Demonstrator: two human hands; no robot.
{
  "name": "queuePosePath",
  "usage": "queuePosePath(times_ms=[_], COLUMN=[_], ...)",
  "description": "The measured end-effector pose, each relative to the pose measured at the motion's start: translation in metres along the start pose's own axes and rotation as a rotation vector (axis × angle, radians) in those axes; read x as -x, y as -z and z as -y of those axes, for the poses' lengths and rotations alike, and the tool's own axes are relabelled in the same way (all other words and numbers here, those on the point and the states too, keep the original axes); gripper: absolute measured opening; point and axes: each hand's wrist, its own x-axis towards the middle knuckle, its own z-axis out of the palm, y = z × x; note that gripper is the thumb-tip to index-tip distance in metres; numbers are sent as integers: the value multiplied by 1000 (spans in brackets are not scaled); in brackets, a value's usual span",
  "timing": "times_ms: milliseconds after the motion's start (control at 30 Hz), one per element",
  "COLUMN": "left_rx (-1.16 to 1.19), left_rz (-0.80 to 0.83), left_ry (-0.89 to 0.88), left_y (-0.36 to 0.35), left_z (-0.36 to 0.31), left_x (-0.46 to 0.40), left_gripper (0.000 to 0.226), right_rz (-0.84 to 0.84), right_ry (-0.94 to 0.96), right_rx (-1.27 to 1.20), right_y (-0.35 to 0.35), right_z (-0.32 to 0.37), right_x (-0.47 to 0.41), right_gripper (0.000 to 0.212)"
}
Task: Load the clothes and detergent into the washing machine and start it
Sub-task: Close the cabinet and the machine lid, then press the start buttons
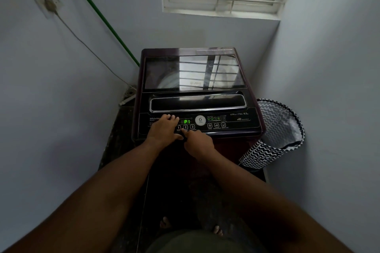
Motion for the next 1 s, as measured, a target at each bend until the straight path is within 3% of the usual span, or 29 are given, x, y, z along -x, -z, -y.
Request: queuePosePath(times_ms=[100, 333, 433, 633, 867, 1000], left_rx=[-113, 11, 3, -31, 180, 227], left_rz=[-90, -101, -107, -114, 49, 32], left_ry=[-101, -149, -162, -262, -186, -182], left_y=[0, -2, -1, 1, -12, -12], left_z=[-9, -8, -6, -9, -2, -1], left_x=[-4, -8, -10, -19, -21, -24], left_gripper=[77, 76, 76, 85, 87, 87], right_rz=[-41, 34, 13, -36, -61, -71], right_ry=[-17, -26, -7, 15, -73, -14], right_rx=[-11, -57, -63, -51, -206, -141], right_y=[0, -7, -5, 6, 5, 7], right_z=[-4, -8, -6, -8, -12, -5], right_x=[-1, -1, -5, -13, -26, -27], right_gripper=[62, 75, 68, 25, 38, 24])
